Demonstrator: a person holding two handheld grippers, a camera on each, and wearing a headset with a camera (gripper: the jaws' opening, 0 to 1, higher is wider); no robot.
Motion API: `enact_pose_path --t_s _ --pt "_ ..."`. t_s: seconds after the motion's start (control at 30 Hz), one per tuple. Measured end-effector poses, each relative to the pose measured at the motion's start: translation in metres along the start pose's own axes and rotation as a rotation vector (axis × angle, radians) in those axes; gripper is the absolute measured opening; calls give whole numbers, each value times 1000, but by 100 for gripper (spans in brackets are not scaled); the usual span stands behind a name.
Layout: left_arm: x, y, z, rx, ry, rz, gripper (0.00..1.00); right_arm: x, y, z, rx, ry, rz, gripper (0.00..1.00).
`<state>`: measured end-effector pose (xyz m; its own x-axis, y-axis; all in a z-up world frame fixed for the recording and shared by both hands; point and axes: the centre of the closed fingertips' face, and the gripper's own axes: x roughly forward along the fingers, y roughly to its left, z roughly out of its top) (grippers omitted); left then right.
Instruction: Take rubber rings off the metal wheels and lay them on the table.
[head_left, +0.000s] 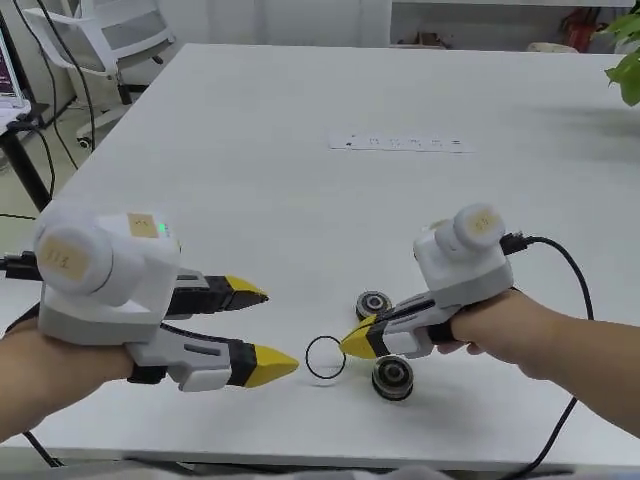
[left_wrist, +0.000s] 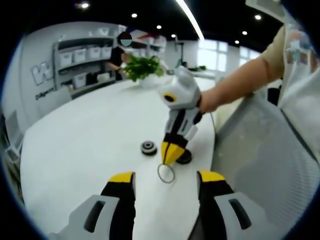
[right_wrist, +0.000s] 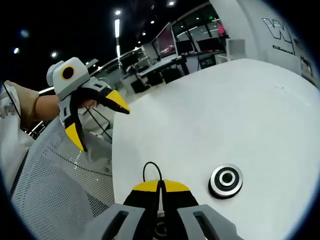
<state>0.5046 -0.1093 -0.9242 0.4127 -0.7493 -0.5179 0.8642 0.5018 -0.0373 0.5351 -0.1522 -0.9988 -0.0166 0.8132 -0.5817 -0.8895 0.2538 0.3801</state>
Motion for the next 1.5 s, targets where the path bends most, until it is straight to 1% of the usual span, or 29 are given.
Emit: enact_pose_path --t_s 0.27,0.37,0.5,0.63,0.8,1.13,1.3,1.5 --pt "1 0 -1 -1 5 0 50 0 -2 -4 -5 11 -8 0" --pt "1 -1 -2 -1 9 -1 50 -1 -2 -4 1 5 -5 0" --pt "1 -1 -3 -3 10 -2 50 -1 -2 -5 -2 6 -10 2" --pt "1 -1 -4 0 15 -2 50 -3 -4 -5 -3 3 -19 6" --pt "0 0 -4 2 17 -1 51 -6 -5 -4 -3 -3 -23 9" --pt "2 0 0 14 24 -7 51 -21 -5 6 -2 -57 -30 12" --pt "6 0 3 22 31 -14 51 -34 -7 12 14 -103 -39 13" --pt "12 0 7 35 38 -23 51 -46 -7 14 19 -137 -47 14"
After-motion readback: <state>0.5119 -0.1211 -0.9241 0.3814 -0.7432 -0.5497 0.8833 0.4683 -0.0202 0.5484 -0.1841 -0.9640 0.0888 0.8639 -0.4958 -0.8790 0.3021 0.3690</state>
